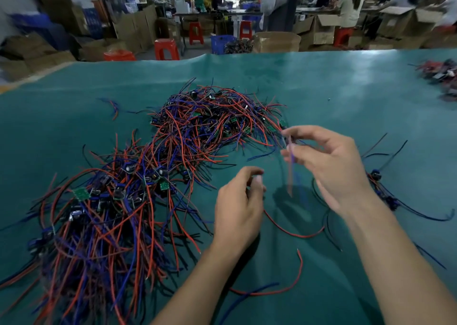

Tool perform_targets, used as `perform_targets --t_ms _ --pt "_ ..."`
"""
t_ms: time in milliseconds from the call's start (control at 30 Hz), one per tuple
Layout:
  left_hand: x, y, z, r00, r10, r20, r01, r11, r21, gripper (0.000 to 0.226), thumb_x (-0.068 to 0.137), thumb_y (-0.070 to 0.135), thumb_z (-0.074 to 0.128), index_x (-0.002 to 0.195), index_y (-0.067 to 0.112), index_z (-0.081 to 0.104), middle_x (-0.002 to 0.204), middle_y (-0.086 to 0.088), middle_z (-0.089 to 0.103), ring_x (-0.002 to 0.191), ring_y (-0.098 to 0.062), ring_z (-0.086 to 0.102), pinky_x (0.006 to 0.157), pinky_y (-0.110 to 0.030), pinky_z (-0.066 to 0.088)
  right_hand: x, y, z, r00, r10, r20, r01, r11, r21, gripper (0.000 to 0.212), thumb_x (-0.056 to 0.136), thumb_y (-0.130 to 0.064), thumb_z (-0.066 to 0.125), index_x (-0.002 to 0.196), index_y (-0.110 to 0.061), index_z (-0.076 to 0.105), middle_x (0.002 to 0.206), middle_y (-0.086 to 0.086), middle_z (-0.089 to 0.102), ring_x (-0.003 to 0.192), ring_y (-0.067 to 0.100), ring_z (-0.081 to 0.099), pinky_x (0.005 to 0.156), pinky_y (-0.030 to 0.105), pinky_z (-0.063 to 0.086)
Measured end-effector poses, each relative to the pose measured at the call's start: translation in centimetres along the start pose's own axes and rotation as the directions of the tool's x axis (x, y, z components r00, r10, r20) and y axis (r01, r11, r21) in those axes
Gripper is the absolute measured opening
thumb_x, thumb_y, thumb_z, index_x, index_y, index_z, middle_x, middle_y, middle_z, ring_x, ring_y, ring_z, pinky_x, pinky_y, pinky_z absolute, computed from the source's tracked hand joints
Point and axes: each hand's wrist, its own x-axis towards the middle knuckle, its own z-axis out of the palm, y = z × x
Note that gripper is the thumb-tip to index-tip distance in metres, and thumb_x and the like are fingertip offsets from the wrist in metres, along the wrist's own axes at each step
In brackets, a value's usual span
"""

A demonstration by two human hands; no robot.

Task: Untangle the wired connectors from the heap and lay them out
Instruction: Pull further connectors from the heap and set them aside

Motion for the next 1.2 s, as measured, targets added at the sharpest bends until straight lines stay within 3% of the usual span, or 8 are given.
perform_targets --t_ms 200,433,567,667,767,867,1000,1200 --pt "0.0 0.4 -0.6 0.989 -0.147 0.025 0.149 0.973 -0.177 0.075 0.094 0.073 0.027 0.068 0.007 0.053 0.057 0.0 0.06 0.055 -0.019 0.053 0.059 -0.045 0.046 -1.1 1.2 2.1 0.985 0.067 0.159 -0.018 0.957 -0.288 0.036 0.076 0.015 0.068 0.087 -0.018 0.08 0.085 0.004 0.078 0.076 0.023 0.072 0.078 0.037 0.058" --pt "0.5 -0.1 -0.3 0.989 -0.146 -0.004 0.144 0.978 -0.15 0.035 0.105 0.025 0.045 0.076 0.014 0.061 0.055 0.003 0.061 0.046 -0.014 0.051 0.055 -0.035 0.047 -1.1 2.1 2.2 0.985 0.151 0.085 -0.143 0.986 -0.089 0.032 0.077 0.012 0.076 0.091 -0.016 0.079 0.098 0.002 0.079 0.087 0.014 0.074 0.082 0.027 0.06" --pt "0.4 -0.2 -0.2 0.992 -0.125 -0.022 0.123 0.989 -0.083 0.032 0.105 0.02 0.044 0.077 0.016 0.059 0.055 0.007 0.056 0.05 -0.014 0.05 0.059 -0.038 0.047 -0.6 2.6 2.1 0.959 0.243 -0.148 -0.255 0.964 -0.072 0.012 0.084 -0.004 0.078 0.077 -0.014 0.075 0.077 0.005 0.074 0.068 0.017 0.071 0.058 0.027 0.055" --pt "0.3 -0.2 -0.2 0.997 -0.077 0.013 0.077 0.997 0.028 0.034 0.104 0.02 0.047 0.071 0.015 0.049 0.055 0.007 0.05 0.054 -0.016 0.043 0.059 -0.041 0.041 -0.8 2.7 2.4 0.907 0.418 0.045 -0.418 0.908 -0.005 0.012 0.092 -0.017 0.072 0.089 -0.006 0.076 0.079 0.009 0.071 0.061 0.016 0.067 0.05 0.021 0.047" --pt "0.4 -0.2 -0.3 0.998 -0.054 0.025 0.052 0.997 0.064 0.036 0.104 0.021 0.049 0.068 0.02 0.045 0.055 0.008 0.047 0.054 -0.011 0.039 0.057 -0.035 0.034 -0.8 2.7 2.2 0.894 0.425 0.142 -0.438 0.895 0.076 0.011 0.092 -0.013 0.07 0.089 -0.006 0.078 0.076 0.006 0.072 0.061 0.014 0.066 0.049 0.018 0.043" --pt "0.4 -0.1 -0.3 0.998 -0.041 0.04 0.038 0.996 0.081 0.031 0.103 0.024 0.049 0.073 0.02 0.057 0.053 0.009 0.048 0.053 -0.01 0.042 0.058 -0.034 0.035 -0.5 2.8 1.6 0.912 0.407 0.049 -0.41 0.908 0.082 0.009 0.089 -0.01 0.073 0.086 -0.005 0.079 0.077 0.004 0.072 0.06 0.011 0.059 0.049 0.02 0.043" --pt "0.4 -0.1 -0.2 0.997 -0.053 0.057 0.048 0.996 0.081 0.03 0.103 0.025 0.05 0.078 0.018 0.063 0.051 0.01 0.047 0.05 -0.01 0.04 0.056 -0.034 0.033 0.0 3.2 0.5 0.966 0.213 -0.148 -0.235 0.96 -0.151 0.016 0.087 -0.011 0.079 0.073 -0.005 0.077 0.067 0.004 0.066 0.053 0.01 0.057 0.046 0.022 0.045" --pt "0.1 0.1 -0.2 0.991 -0.086 0.098 0.074 0.99 0.118 0.029 0.103 0.028 0.048 0.078 0.021 0.062 0.05 0.021 0.05 0.046 -0.007 0.04 0.051 -0.03 0.026 1.1 2.8 -2.4 0.891 0.025 -0.454 -0.094 0.987 -0.129 0.026 0.088 -0.01 0.078 0.064 -0.016 0.07 0.053 -0.006 0.059 0.048 0.008 0.055 0.045 0.02 0.044"
